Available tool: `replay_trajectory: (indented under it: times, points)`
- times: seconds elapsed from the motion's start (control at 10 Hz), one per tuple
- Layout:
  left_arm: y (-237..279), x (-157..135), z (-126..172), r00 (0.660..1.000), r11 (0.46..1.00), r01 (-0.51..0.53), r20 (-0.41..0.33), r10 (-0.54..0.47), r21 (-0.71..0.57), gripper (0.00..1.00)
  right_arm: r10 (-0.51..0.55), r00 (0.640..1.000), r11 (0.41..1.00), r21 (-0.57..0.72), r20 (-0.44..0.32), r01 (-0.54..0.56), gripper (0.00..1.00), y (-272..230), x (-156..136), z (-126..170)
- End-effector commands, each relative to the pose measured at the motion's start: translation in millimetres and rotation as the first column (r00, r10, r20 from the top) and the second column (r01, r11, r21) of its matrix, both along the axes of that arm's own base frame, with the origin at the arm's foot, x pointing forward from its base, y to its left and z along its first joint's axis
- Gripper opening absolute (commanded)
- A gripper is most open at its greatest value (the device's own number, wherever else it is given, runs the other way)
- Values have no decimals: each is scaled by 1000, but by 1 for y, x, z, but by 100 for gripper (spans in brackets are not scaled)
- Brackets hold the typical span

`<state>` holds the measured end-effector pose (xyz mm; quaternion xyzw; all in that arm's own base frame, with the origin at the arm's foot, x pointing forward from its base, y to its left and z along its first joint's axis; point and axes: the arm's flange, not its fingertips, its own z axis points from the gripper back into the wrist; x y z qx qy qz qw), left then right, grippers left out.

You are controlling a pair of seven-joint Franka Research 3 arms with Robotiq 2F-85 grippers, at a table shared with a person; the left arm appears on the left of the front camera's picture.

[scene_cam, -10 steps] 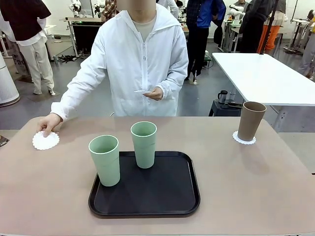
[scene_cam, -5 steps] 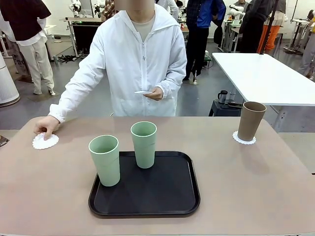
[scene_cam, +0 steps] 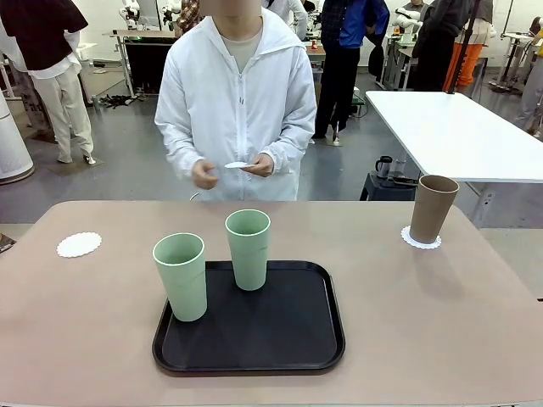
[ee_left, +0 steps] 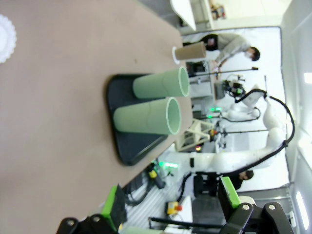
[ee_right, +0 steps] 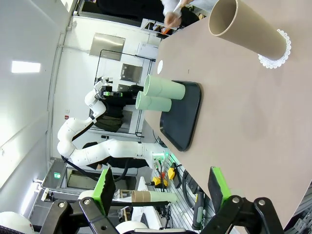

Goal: Place coasters on the table and set cups on them.
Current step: Take one Reusable plastic cup from the Flat Tray and place it on a coaster set by the human.

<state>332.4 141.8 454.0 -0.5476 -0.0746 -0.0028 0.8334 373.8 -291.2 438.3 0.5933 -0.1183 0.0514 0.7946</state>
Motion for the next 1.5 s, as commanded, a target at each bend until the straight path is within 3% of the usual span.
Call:
replay_trajectory:
  times: [0.0, 0.3, 0.4, 0.5, 0.7, 0.8, 1.0, 1.1, 1.2, 1.4]
  points:
    - [-1, -1, 1, 1000, 1000, -3, 9, 3, -11, 100, -3, 1000, 1000, -4, 0, 3, 100, 1, 0, 0]
    - [0, 0, 0, 1000, 1000, 0, 0, 0, 0, 100, -3, 1000, 1000, -4, 0, 3, 100, 1, 0, 0]
    - [-7, 10, 2, 988, 984, 53, 138, -77, 169, 100, -3, 1000, 1000, -4, 0, 3, 100, 1, 0, 0]
    - [-23, 23, 6, 948, 940, 111, 250, -198, 321, 100, -3, 1000, 1000, -4, 0, 3, 100, 1, 0, 0]
    - [-52, 50, 20, 861, 822, 169, 325, -391, 543, 100, -3, 1000, 1000, -4, 0, 3, 100, 1, 0, 0]
    - [-70, 63, 28, 817, 783, 218, 330, -473, 582, 100, -3, 1000, 1000, -4, 0, 3, 100, 1, 0, 0]
    - [-112, 75, 41, 676, 662, 327, 322, -662, 675, 100, -3, 1000, 1000, -4, 0, 3, 100, 1, 0, 0]
    - [-132, 77, 44, 624, 611, 345, 313, -716, 712, 100, -3, 1000, 1000, -4, 0, 3, 100, 1, 0, 0]
    - [-152, 76, 44, 573, 556, 384, 282, -770, 738, 100, -3, 1000, 1000, -4, 0, 3, 100, 1, 0, 0]
    - [-183, 77, 43, 505, 441, 394, 211, -837, 807, 100, -3, 1000, 1000, -4, 0, 3, 100, 1, 0, 0]
